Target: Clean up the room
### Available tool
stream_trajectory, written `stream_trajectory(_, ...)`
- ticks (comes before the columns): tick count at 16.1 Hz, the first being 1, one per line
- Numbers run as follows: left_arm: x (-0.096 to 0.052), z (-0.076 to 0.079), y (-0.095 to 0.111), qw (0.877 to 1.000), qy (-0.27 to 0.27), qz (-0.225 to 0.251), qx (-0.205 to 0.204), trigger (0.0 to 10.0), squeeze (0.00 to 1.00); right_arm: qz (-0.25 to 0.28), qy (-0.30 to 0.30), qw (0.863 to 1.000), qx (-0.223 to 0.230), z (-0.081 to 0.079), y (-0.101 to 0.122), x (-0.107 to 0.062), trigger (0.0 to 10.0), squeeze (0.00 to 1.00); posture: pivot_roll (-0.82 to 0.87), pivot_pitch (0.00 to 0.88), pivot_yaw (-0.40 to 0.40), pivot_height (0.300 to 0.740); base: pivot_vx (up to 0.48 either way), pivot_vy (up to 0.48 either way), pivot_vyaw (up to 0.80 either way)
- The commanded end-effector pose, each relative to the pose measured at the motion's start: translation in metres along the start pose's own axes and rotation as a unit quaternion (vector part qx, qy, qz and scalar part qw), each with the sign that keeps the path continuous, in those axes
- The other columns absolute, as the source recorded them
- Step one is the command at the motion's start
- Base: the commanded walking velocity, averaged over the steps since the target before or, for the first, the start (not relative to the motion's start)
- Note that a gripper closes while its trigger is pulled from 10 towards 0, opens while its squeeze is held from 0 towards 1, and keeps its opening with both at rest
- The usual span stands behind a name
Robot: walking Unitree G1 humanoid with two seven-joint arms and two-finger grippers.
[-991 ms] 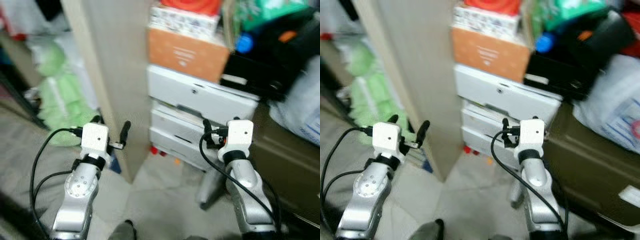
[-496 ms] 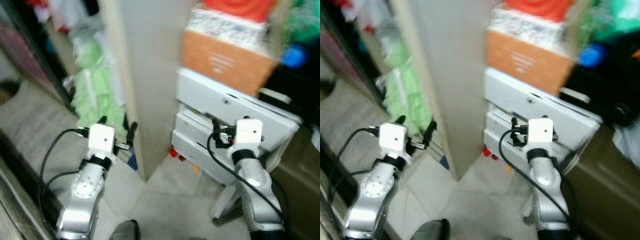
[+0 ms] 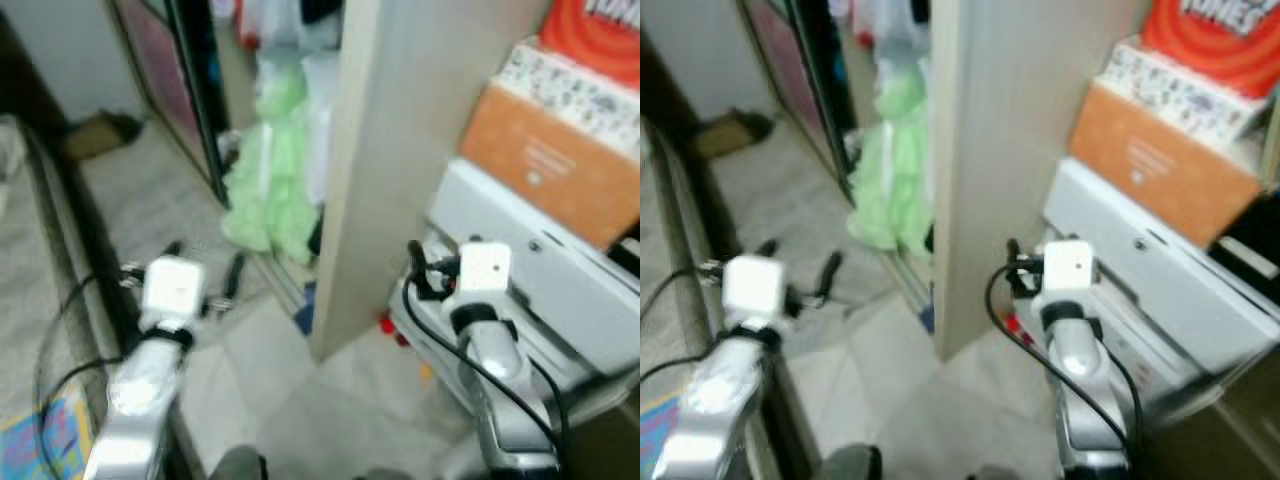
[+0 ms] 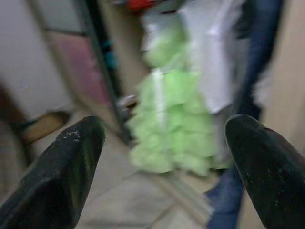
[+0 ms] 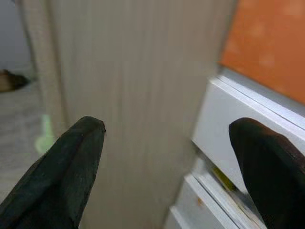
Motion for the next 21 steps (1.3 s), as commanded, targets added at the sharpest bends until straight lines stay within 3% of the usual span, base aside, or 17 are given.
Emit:
stream_trajectory(1,-0.003,0.005,0.003,1.0,-0.005,0.003,-0.004,10.0,0.0,-0.005,-0.016,1.0,-0.003,0.012,0.0,-0.003,10.0,0.0,-0.03,0.078,-0.049,0.74,0.0,0.0,0.8)
stream_trajectory(15,0.0,0.01,0.008,1.0,-0.02,0.007,-0.009,10.0,0.0,-0.027,0.019,0.999,0.008,0.004,-0.008,-0.006,10.0,0.0,-0.02,0.077,-0.053,0.74,0.0,0.0,0.8)
stream_trajectory(21,-0.001,0.013,0.008,0.999,-0.032,0.009,-0.014,10.0,0.0,-0.026,0.019,0.999,0.025,0.002,-0.007,-0.005,10.0,0.0,-0.02,0.079,-0.054,0.74,0.0,-0.264,0.0)
Point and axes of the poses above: a point about 5 cm out from each wrist's last joint towards the gripper, its own x axis pointing out of the wrist towards the gripper, its own y axis along the axis of the wrist's last joint, z = x × y, the point moved 4 cm from there along x, pointing out of the wrist towards the gripper, and after that the axes turned 14 degrees about x, right-handed, at the moved point
